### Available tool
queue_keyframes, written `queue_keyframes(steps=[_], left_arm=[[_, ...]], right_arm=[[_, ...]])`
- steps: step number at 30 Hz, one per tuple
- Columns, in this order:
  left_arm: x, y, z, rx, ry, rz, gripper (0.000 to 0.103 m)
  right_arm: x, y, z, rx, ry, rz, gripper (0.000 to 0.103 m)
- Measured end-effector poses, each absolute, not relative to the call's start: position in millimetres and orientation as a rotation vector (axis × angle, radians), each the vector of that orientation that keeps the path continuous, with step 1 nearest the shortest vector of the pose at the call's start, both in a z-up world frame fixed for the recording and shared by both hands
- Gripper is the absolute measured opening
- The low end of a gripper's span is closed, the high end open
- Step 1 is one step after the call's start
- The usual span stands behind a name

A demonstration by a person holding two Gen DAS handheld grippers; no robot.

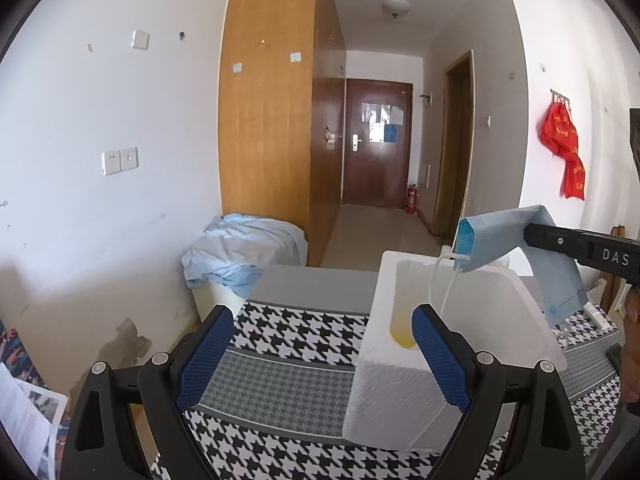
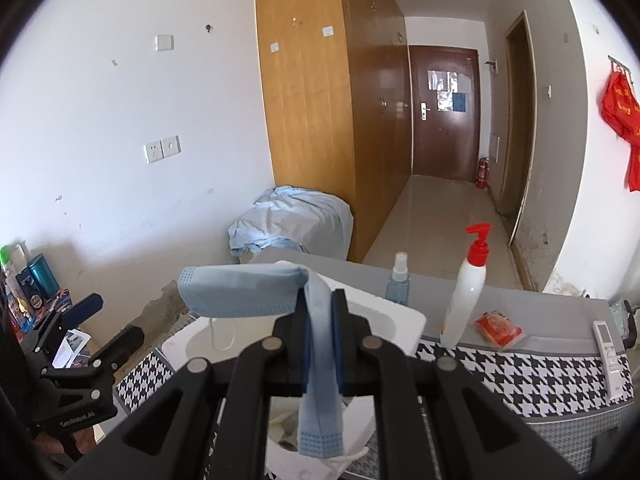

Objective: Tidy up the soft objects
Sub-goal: 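Open the left tool over the foam box to drop the foam stick, then lower the blue face mask into the foam box and open the right tool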

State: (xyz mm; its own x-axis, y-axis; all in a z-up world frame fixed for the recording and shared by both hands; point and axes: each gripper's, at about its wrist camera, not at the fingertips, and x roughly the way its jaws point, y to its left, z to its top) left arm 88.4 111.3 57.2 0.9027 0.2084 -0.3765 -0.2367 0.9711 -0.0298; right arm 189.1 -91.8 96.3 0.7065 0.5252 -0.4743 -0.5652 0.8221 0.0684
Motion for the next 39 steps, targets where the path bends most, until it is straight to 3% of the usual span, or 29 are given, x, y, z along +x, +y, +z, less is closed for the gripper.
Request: queue_keyframes(steps=[15, 17, 19, 21, 24, 27, 39], left_arm=[[71.2, 119.8, 60.6, -0.103, 0.361, 0.253, 0.091], [69.2, 119.7, 61.2, -0.104, 0.356, 0.258, 0.091], [67.5, 119.3, 61.1, -0.105, 0.353, 0.263, 0.091], [66.4, 119.5, 61.0, -0.106, 0.352, 0.268, 0.091], [63.7, 120.8, 60.6, -0.112, 0.350, 0.274, 0.092], [62.3, 120.7, 62.0, -0.110, 0.347, 0.279, 0.092], [71.3, 99.9, 58.6, -0.078, 0.372, 0.156, 0.092]], right_arm=[[203.6, -73.3, 85.1, -0.100, 0.562, 0.605, 0.014], [205.4, -71.8, 83.7, -0.097, 0.570, 0.603, 0.030], [207.7, -71.9, 81.9, -0.079, 0.577, 0.605, 0.066], [207.1, -72.5, 81.6, -0.066, 0.576, 0.612, 0.073], [206.2, -73.0, 82.5, -0.065, 0.581, 0.621, 0.074], [203.6, -71.8, 81.2, -0.089, 0.588, 0.626, 0.084], [190.8, -80.3, 69.3, -0.155, 0.611, 0.610, 0.084]])
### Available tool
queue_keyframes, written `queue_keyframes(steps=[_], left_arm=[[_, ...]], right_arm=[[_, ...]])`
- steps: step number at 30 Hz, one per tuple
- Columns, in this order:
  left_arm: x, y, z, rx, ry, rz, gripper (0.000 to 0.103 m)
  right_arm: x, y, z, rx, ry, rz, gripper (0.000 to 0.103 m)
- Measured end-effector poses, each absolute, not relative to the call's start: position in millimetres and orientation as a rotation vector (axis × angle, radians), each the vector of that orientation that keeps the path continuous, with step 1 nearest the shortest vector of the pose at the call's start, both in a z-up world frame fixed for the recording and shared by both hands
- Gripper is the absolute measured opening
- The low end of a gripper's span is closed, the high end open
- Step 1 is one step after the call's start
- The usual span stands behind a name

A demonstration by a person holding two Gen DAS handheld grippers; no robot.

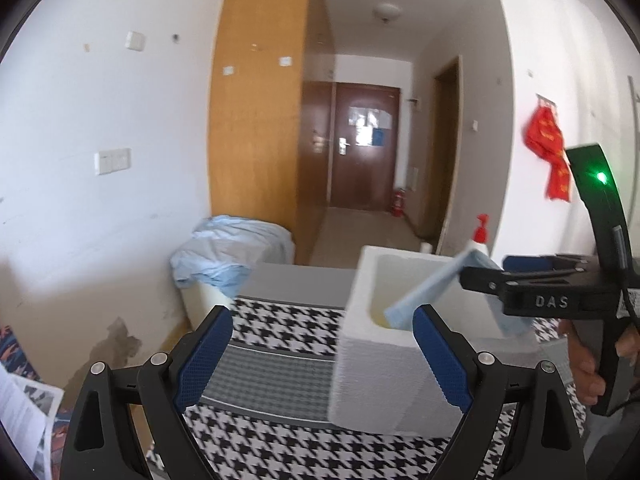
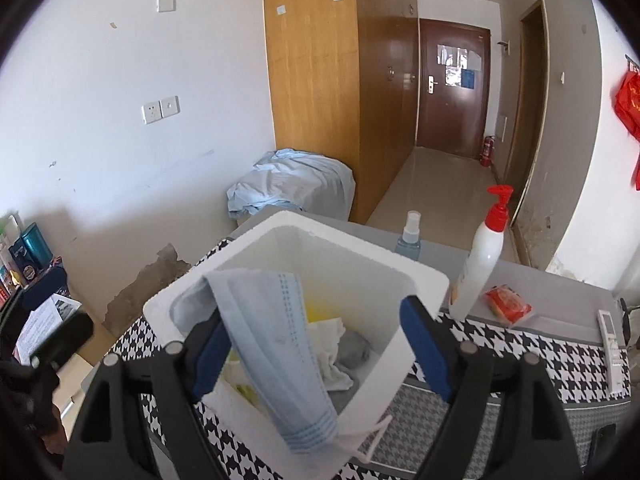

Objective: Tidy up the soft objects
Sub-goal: 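Lower the blue face mask into the foam box and open the right tool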

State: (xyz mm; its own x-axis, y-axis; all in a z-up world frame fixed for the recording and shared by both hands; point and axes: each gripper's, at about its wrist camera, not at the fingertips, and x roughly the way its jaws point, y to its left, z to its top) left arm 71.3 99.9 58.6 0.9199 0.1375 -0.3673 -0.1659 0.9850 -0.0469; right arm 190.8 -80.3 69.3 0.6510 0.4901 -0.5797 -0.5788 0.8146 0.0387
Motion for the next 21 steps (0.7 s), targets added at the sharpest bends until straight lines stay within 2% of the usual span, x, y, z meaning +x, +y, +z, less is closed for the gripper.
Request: queue_keyframes(steps=[21], left_arm=[[142.4, 82.2, 49.0, 0.042, 0.467, 0.059, 0.092]], right_arm=[[188.4, -84.0, 71.7, -0.141, 0.600, 0.657, 0.085]])
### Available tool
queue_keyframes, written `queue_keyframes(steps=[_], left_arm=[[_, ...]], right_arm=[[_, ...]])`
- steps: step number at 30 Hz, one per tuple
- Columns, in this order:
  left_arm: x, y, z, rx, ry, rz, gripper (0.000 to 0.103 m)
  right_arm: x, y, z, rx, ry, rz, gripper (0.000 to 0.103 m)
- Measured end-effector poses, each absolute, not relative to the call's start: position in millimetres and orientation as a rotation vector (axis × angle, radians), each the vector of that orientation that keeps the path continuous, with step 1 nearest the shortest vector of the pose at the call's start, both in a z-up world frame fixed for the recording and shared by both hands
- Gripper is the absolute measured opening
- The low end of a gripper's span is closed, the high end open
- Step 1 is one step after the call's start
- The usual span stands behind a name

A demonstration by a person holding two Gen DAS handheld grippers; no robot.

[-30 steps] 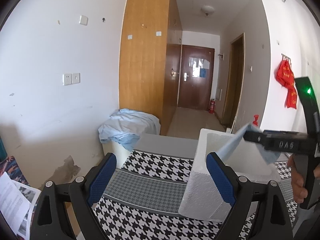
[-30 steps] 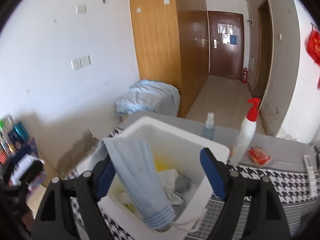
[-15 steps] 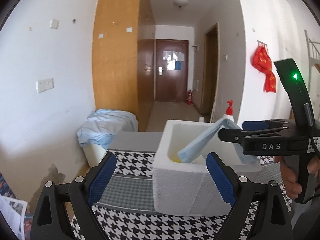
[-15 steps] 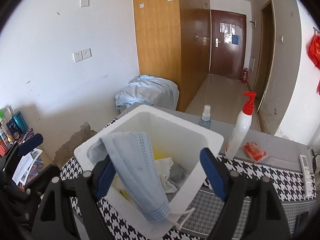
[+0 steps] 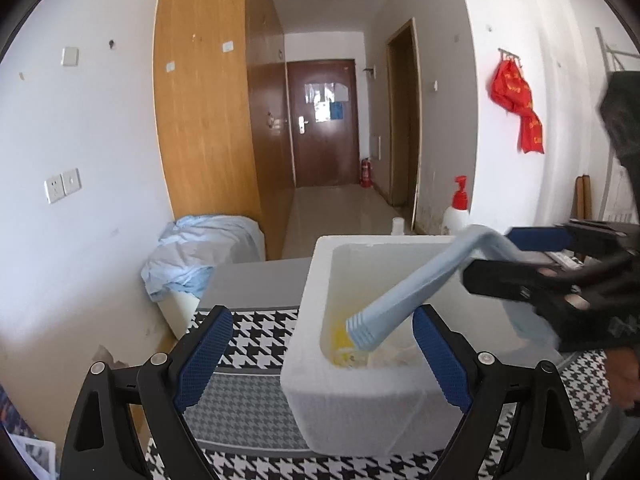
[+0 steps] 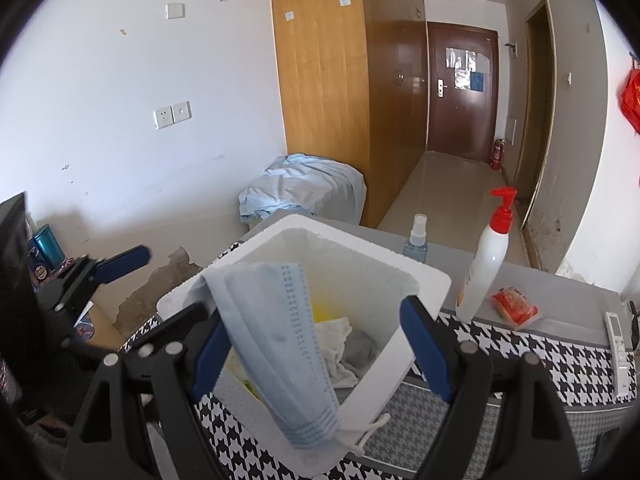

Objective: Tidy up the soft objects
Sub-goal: 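Lower the blue face mask into the foam box and open the right tool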

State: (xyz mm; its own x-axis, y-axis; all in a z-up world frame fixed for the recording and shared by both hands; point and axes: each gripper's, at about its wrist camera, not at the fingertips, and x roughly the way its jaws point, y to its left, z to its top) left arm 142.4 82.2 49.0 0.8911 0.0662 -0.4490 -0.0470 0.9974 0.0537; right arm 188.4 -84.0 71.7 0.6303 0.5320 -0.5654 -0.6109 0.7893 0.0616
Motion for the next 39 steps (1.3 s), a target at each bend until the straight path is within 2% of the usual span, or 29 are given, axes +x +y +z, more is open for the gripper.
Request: queue_keyframes(steps=[9, 21, 27, 39], left_arm=[[165.0, 98.8, 45.9, 0.002, 0.504, 0.109, 0.092], [142.0, 101.9, 53.1, -0.003, 0.453, 0.015, 0.092], [133.7, 85.6, 50.3, 0.087, 0.450, -0.076, 0.092], [169.4, 83.6, 48.0, 0.081, 0.496, 0.012, 0.092]], right_arm=[[193.5, -83.5, 67.1, -0.130, 0.630, 0.700, 0.085], [194.3, -86.7, 64.4, -0.132, 0.651, 0.724, 0.085], [194.0, -90.5, 68.3, -0.124, 0.645, 0.746, 0.085], [194.7, -101.3, 67.2, -0.098, 0.654, 0.783, 0.085]])
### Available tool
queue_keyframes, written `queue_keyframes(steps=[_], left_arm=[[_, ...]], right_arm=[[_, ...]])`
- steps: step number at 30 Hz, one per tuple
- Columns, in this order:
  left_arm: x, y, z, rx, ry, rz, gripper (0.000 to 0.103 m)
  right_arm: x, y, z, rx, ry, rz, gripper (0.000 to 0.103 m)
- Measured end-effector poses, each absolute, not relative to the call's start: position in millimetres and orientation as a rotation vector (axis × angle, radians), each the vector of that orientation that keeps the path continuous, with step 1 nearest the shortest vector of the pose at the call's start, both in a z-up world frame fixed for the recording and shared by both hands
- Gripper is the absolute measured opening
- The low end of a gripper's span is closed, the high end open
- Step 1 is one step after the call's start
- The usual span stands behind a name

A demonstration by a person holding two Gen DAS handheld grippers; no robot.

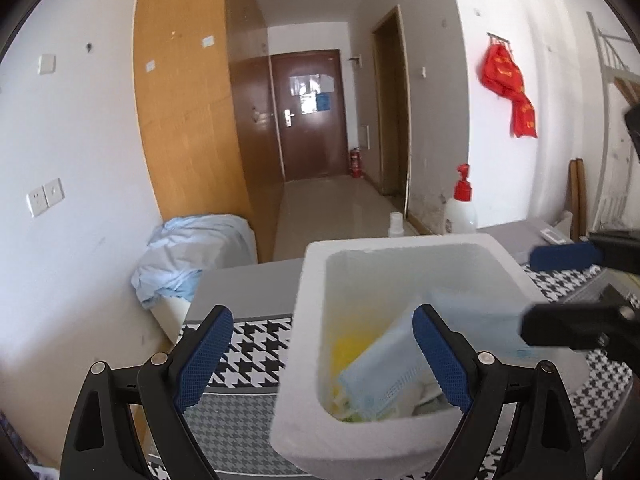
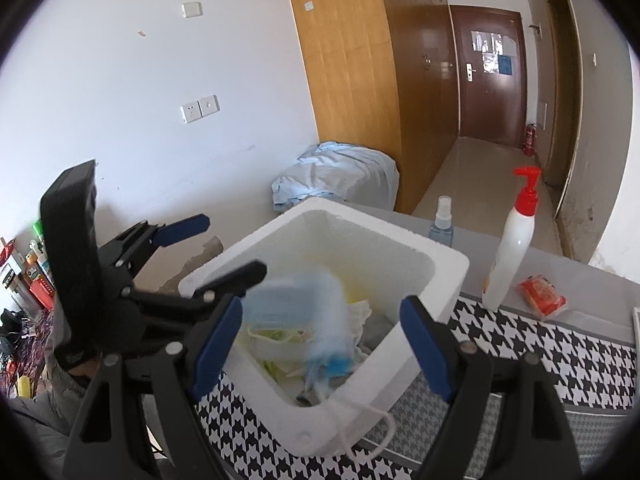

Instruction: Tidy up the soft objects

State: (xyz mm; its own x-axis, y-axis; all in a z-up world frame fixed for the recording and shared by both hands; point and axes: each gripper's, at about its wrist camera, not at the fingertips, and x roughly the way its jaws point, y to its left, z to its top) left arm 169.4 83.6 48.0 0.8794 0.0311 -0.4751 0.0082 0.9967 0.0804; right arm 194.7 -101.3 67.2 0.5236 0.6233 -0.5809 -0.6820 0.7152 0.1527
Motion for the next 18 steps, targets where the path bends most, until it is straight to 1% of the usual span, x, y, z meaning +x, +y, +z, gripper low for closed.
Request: queue_keyframes(steps=[18], left_arm=[[144.4, 82.3, 61.8, 0.049, 0.452, 0.026, 0.092]], right_arm=[[175.5, -118.2, 78.6, -0.088, 0.578, 0.756, 0.085]])
